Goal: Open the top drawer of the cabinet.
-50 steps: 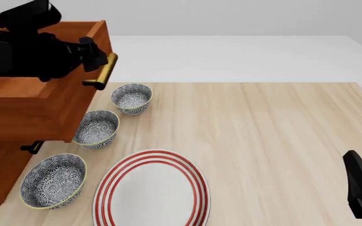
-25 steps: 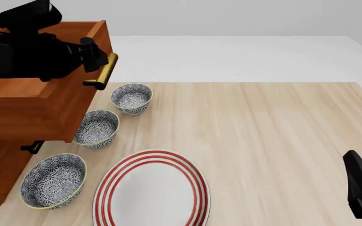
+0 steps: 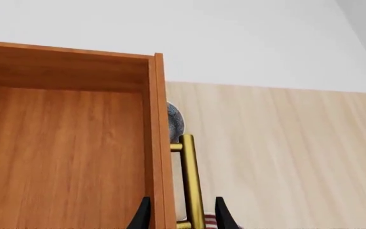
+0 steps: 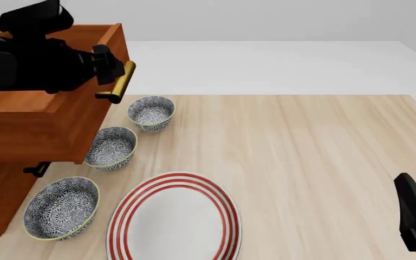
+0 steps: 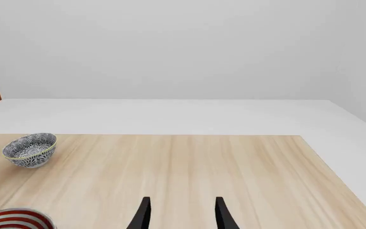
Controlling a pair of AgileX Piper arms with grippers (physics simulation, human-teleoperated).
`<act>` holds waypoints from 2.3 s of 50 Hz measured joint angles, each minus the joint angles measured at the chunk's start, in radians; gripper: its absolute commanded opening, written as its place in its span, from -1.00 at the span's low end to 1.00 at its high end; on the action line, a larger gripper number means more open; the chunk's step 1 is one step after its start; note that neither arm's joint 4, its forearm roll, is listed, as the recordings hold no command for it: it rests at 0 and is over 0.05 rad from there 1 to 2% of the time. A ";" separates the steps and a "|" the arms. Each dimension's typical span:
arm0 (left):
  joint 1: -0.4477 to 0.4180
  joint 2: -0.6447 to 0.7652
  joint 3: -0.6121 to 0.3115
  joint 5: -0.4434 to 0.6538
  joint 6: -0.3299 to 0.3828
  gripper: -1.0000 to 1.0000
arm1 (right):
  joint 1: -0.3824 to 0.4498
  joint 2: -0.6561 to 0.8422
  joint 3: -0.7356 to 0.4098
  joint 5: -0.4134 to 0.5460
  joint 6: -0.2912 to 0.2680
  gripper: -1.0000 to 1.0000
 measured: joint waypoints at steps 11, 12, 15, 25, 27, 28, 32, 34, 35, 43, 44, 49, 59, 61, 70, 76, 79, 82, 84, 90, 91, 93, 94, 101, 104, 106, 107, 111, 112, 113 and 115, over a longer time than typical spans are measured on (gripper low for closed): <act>-0.010 -0.006 -0.001 0.024 -0.013 1.00 | 0.000 0.000 0.000 0.000 0.000 1.00; -0.011 -0.007 -0.002 0.027 -0.014 1.00 | 0.000 0.000 0.000 0.000 0.000 1.00; -0.013 -0.009 -0.002 0.034 -0.018 1.00 | 0.000 0.000 0.000 0.000 0.000 1.00; -0.021 -0.018 -0.006 0.066 -0.033 1.00 | 0.000 0.000 0.000 0.000 0.000 1.00; -0.023 -0.019 -0.007 0.072 -0.036 1.00 | 0.000 0.000 0.000 0.000 0.000 1.00; -0.023 -0.020 -0.008 0.074 -0.038 1.00 | 0.000 0.000 0.000 0.000 0.000 1.00; -0.026 -0.023 -0.011 0.087 -0.043 1.00 | 0.000 0.000 0.000 0.000 0.000 1.00; -0.026 -0.024 -0.014 0.093 -0.045 1.00 | 0.000 0.000 0.000 0.000 0.000 1.00; -0.027 -0.025 -0.015 0.096 -0.045 1.00 | 0.000 0.000 0.000 0.000 0.000 1.00; -0.027 -0.027 -0.027 0.119 -0.053 1.00 | 0.000 0.000 0.000 0.000 0.000 1.00; -0.027 -0.028 -0.028 0.122 -0.054 1.00 | 0.000 0.000 0.000 0.000 0.000 1.00; -0.028 -0.030 -0.035 0.134 -0.057 1.00 | 0.000 0.000 0.000 0.000 0.000 1.00; -0.028 -0.035 -0.045 0.151 -0.060 1.00 | 0.000 0.000 0.000 0.000 0.000 1.00; -0.029 -0.036 -0.047 0.153 -0.060 1.00 | 0.000 0.000 0.000 0.000 0.000 1.00; -0.029 -0.041 -0.053 0.163 -0.057 1.00 | 0.000 0.000 0.000 0.000 0.000 1.00; -0.029 -0.045 -0.057 0.170 -0.054 1.00 | 0.000 0.000 0.000 0.000 0.000 1.00; -0.030 -0.047 -0.059 0.173 -0.052 1.00 | 0.000 0.000 0.000 0.000 0.000 1.00; -0.030 -0.050 -0.062 0.177 -0.049 1.00 | 0.000 0.000 0.000 0.000 0.000 1.00; -0.031 -0.051 -0.064 0.180 -0.048 1.00 | 0.000 0.000 0.000 0.000 0.000 1.00; -0.032 -0.056 -0.073 0.191 -0.041 1.00 | 0.000 0.000 0.000 0.000 0.000 1.00; -0.032 -0.057 -0.075 0.193 -0.040 1.00 | 0.000 0.000 0.000 0.000 0.000 1.00; -0.033 -0.059 -0.080 0.198 -0.037 1.00 | 0.000 0.000 0.000 0.000 0.000 1.00; -0.033 -0.060 -0.082 0.200 -0.036 1.00 | 0.000 0.000 0.000 0.000 0.000 1.00; -0.034 -0.068 -0.096 0.214 -0.027 1.00 | 0.000 0.000 0.000 0.000 0.000 1.00; -0.034 -0.071 -0.102 0.220 -0.023 1.00 | 0.000 0.000 0.000 0.000 0.000 1.00; -0.035 -0.074 -0.107 0.224 -0.020 1.00 | 0.000 0.000 0.000 0.000 0.000 1.00; -0.035 -0.075 -0.110 0.227 -0.019 1.00 | 0.000 0.000 0.000 0.000 0.000 1.00; -0.054 -0.090 -0.138 0.219 0.004 1.00 | 0.000 0.000 0.000 0.000 0.000 1.00; -0.061 -0.096 -0.147 0.215 0.011 1.00 | 0.000 0.000 0.000 0.000 0.000 1.00; -0.067 -0.101 -0.156 0.212 0.017 1.00 | 0.000 0.000 0.000 0.000 0.000 1.00; -0.077 -0.110 -0.171 0.207 0.028 1.00 | 0.000 0.000 0.000 0.000 0.000 1.00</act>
